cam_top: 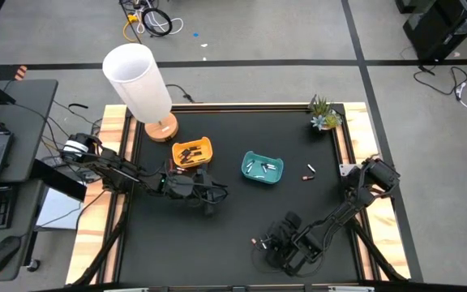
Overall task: Sort batteries
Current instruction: Put the silver battery into the blue bin
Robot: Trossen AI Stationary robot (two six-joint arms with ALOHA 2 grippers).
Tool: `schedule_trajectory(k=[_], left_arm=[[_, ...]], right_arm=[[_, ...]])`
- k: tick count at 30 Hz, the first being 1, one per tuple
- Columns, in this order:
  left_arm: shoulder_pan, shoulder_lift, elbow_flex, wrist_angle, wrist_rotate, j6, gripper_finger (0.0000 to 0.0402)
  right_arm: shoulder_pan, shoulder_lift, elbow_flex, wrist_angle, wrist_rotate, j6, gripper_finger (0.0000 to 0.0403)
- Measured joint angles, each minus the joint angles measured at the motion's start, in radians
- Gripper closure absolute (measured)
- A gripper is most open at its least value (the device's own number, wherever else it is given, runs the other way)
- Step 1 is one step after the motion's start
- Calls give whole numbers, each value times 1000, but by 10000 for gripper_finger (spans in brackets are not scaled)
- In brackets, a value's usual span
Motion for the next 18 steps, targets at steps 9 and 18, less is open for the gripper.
schedule_trajectory(k=[9,18], left_arm=[[0,0,0,-3,0,1,265],[0,0,0,-46,0,1,265]], right_arm=[[-19,0,0,-3,-22,-30,245],[-18,0,21,-8,-61,0,245]])
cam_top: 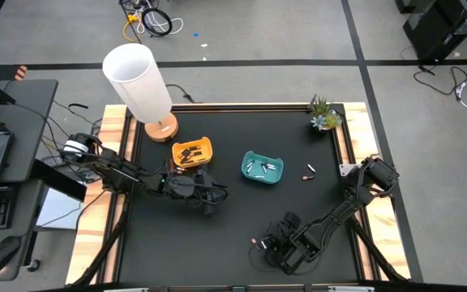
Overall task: Sort batteries
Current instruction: Put the silver battery into the blue bin
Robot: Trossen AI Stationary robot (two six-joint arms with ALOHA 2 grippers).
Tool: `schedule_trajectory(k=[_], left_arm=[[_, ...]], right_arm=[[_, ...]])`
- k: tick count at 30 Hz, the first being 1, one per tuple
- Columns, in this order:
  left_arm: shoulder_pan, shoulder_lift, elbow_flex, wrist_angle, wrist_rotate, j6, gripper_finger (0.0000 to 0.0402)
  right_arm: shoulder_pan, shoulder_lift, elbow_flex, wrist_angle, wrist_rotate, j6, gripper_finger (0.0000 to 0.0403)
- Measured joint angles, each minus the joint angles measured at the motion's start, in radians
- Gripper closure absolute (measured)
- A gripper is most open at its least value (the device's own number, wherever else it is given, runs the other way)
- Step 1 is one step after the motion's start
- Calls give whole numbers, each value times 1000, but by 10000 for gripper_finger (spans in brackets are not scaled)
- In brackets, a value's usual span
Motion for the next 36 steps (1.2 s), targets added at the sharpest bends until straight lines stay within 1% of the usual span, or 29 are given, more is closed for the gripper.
schedule_trajectory(k=[2,4,6,8,10,12,14,18,20,22,24,29,33,36], left_arm=[[0,0,0,-5,0,0,265],[0,0,0,-5,0,0,265],[0,0,0,-5,0,0,265],[0,0,0,-6,0,0,265],[0,0,0,-5,0,0,265],[0,0,0,-6,0,0,265],[0,0,0,-6,0,0,265],[0,0,0,-5,0,-1,265],[0,0,0,-6,0,-1,265],[0,0,0,-7,0,-1,265],[0,0,0,-11,0,-4,265],[0,0,0,-14,0,-8,265],[0,0,0,-14,0,-8,266],[0,0,0,-14,-5,-8,266]], right_arm=[[0,0,26,-35,5,1,246],[4,0,73,-107,46,3,246],[8,0,143,-223,104,18,246],[11,0,233,-360,130,30,249],[8,-1,318,-444,150,31,253],[7,-2,378,-472,161,10,259],[7,-2,413,-458,166,-15,265],[13,39,443,-425,159,-22,272],[18,92,456,-431,116,-12,273],[31,140,467,-439,97,-1,273],[52,161,474,-466,126,41,273],[105,163,477,-563,195,203,273],[129,163,435,-524,242,240,273],[147,163,357,-460,314,273,273]])
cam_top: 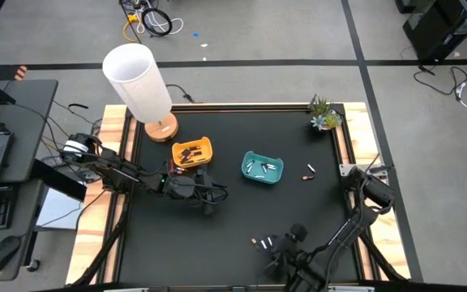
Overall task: Sort batteries
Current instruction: Put the silver battery into the blue bin
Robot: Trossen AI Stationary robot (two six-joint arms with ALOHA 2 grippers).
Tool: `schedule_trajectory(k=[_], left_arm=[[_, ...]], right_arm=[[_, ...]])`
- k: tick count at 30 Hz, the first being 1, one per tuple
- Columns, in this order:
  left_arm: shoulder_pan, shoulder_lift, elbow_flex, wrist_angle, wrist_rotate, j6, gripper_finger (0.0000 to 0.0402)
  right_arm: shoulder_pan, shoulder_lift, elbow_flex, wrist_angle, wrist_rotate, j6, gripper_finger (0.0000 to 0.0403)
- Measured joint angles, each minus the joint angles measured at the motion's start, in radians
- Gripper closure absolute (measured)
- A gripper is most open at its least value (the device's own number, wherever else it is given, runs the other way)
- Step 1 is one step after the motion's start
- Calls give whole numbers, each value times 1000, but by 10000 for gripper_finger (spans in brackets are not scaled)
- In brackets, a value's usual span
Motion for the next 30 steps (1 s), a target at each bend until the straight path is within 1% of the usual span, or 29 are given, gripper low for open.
schedule_trajectory(k=[2,5,10,15,22,30], left_arm=[[0,0,0,0,-3,-4,266],[0,0,0,0,-5,-8,266],[0,0,0,0,-6,-9,266],[0,0,0,-11,-6,-9,266],[0,0,0,-25,-6,-15,266],[0,0,0,-27,-6,-15,266]], right_arm=[[12,0,-63,50,47,41,273],[18,0,-156,151,73,72,273],[13,1,-248,317,84,14,273],[8,1,-256,310,85,-3,273],[0,1,-256,313,28,-20,273],[-3,-1,-319,387,-16,1,273]])
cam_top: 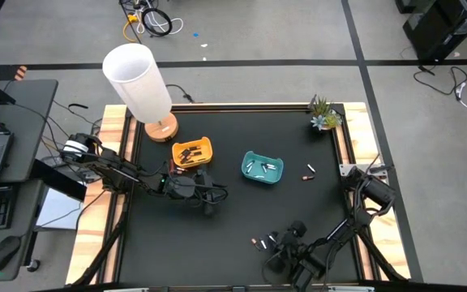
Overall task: Sort batteries
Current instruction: Put the silver battery into the blue bin
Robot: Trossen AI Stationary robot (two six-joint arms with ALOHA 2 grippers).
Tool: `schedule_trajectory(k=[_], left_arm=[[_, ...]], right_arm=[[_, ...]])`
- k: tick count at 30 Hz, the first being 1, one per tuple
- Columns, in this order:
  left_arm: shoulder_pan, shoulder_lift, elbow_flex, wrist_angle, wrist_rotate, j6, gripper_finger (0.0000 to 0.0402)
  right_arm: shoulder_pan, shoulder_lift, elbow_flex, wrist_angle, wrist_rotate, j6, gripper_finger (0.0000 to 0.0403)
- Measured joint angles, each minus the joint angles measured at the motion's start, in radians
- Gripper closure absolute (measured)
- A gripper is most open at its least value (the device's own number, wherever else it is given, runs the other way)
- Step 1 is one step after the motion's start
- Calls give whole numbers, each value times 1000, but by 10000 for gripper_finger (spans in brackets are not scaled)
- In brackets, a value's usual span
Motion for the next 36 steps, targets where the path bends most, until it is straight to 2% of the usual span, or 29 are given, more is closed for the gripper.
schedule_trajectory(k=[5,8,14,19,23,27,31,36], left_arm=[[0,0,0,-4,0,0,266],[0,0,0,-3,0,0,266],[0,0,0,-2,0,0,266],[0,0,0,-2,0,0,265],[0,0,0,1,-12,25,265],[0,0,0,3,-21,67,265],[2,0,0,8,-51,76,265],[15,0,0,5,-141,77,265]], right_arm=[[-5,-3,-10,-1,-33,0,274],[-18,-5,-9,-8,-89,-14,288],[-36,-7,-9,-34,-127,-16,385],[-47,-18,-10,-41,-135,-10,389],[-50,-76,-17,-84,-132,-34,391],[-68,-169,-15,-164,-63,-73,391],[-106,-216,-17,-212,-13,-167,391],[-202,-264,-16,-234,-2,-395,391]])
